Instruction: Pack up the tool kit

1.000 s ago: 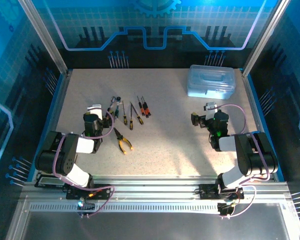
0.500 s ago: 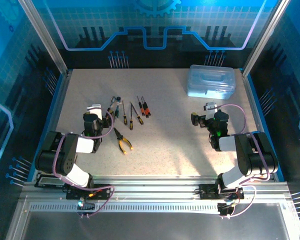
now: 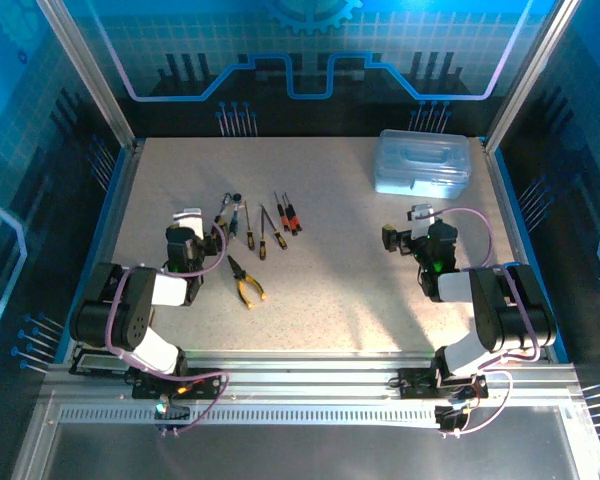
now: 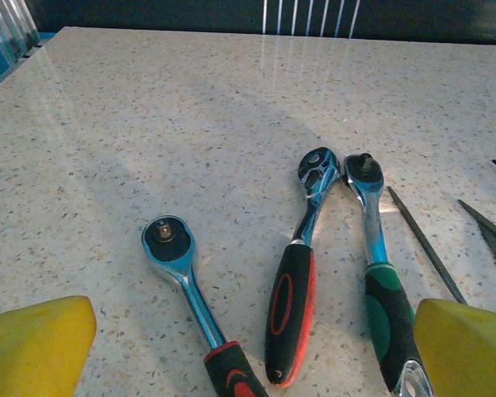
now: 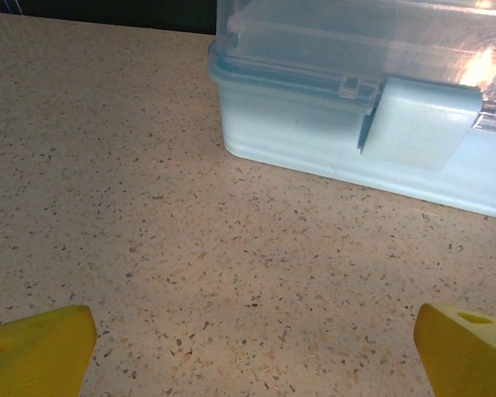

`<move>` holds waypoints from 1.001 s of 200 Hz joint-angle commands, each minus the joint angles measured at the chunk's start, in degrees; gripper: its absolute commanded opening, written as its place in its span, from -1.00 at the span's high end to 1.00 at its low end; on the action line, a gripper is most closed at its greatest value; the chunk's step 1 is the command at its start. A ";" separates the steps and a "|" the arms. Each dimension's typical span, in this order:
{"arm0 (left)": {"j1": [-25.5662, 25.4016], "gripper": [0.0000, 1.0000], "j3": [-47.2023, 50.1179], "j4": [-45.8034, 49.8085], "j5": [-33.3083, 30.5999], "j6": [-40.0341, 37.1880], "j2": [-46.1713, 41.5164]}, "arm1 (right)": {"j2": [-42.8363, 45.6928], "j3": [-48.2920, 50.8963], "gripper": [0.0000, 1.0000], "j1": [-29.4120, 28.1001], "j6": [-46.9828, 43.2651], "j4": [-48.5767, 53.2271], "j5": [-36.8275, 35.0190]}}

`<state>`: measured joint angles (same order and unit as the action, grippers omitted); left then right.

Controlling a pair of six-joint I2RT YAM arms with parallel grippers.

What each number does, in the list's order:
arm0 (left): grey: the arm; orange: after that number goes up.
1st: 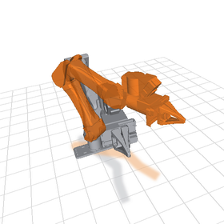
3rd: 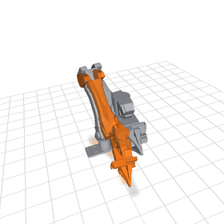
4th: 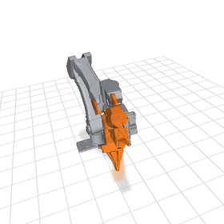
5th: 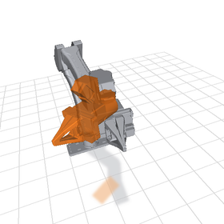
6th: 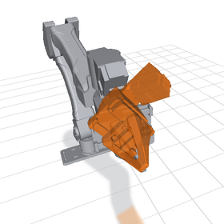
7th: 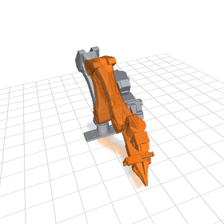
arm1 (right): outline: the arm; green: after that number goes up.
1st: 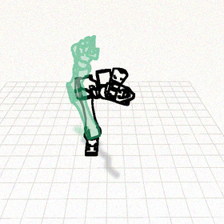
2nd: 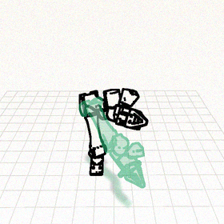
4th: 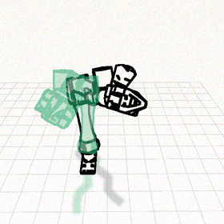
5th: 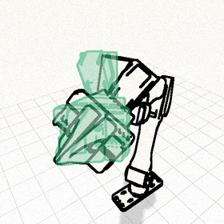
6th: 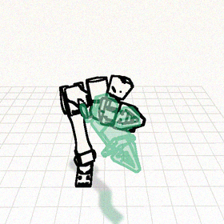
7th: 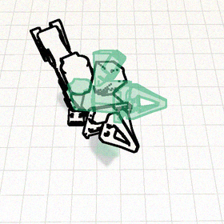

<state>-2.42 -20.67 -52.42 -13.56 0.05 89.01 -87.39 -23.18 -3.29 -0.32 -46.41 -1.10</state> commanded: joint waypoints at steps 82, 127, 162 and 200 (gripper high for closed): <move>-0.13 -0.99 -46.09 83.63 3.99 13.61 -12.48 | 10.60 -43.43 -0.99 2.31 10.68 61.31 -6.74; -0.56 -0.99 -55.69 95.87 10.75 13.93 -7.65 | -11.76 -71.68 -0.99 2.65 15.57 81.23 -15.48; -0.84 -0.99 -54.70 96.38 10.55 12.61 -8.32 | -19.84 -81.56 -0.99 3.99 21.65 87.37 -20.72; -0.84 -0.99 -53.00 95.28 10.98 12.25 -8.36 | -21.15 -81.56 -0.99 3.73 22.59 83.54 -22.16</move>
<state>-3.16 -74.52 41.41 -4.36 13.06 81.21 -108.36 -102.15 0.40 19.88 36.84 -20.53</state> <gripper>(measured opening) 0.995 0.996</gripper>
